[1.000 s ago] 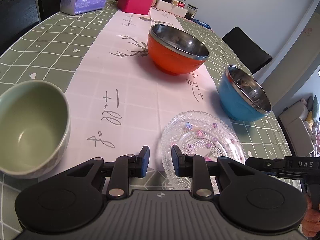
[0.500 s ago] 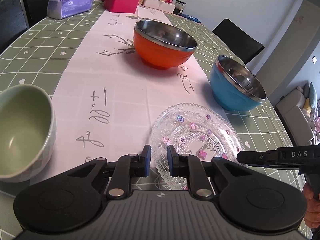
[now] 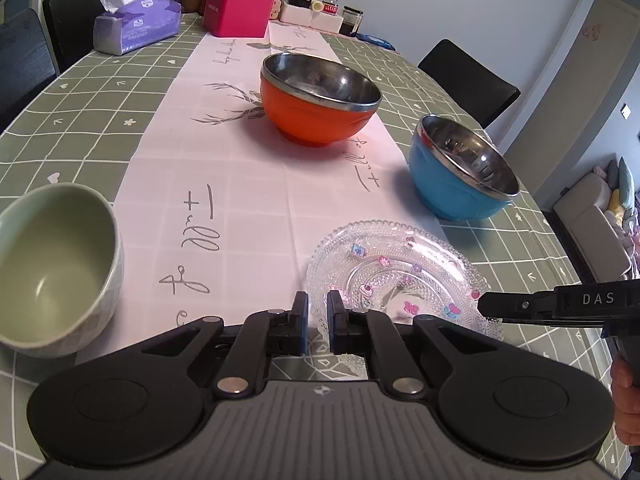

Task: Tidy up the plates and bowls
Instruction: 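Close the left gripper on the glass plate rim and slide it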

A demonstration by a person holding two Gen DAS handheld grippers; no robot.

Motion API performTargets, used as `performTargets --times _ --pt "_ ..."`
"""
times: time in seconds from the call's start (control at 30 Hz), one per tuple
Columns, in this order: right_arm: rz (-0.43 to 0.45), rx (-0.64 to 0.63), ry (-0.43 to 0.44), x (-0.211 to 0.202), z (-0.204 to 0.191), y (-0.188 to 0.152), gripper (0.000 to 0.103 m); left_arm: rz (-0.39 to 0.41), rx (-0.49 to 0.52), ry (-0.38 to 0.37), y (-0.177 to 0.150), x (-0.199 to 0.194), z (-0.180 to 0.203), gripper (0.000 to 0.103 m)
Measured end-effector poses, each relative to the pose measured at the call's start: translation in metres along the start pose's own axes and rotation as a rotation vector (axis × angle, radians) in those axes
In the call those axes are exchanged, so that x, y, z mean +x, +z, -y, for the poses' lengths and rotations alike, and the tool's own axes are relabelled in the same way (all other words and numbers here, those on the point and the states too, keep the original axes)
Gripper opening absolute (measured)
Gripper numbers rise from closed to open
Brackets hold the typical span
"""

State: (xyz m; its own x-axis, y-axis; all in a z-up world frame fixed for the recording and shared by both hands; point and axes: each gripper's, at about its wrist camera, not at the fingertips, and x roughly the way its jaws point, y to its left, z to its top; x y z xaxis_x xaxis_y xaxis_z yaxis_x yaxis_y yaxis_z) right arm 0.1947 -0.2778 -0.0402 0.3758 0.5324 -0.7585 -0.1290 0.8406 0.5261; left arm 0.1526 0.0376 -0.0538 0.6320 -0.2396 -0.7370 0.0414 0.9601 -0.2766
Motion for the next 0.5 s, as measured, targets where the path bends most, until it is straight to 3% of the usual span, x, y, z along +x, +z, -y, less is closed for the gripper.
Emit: performTargets --times 0.5 --pt "-0.005 -0.014 -0.031 -0.005 -0.007 -0.016 0.005 0.002 -0.04 -0.016 -0.015 -0.008 -0.007 0.009"
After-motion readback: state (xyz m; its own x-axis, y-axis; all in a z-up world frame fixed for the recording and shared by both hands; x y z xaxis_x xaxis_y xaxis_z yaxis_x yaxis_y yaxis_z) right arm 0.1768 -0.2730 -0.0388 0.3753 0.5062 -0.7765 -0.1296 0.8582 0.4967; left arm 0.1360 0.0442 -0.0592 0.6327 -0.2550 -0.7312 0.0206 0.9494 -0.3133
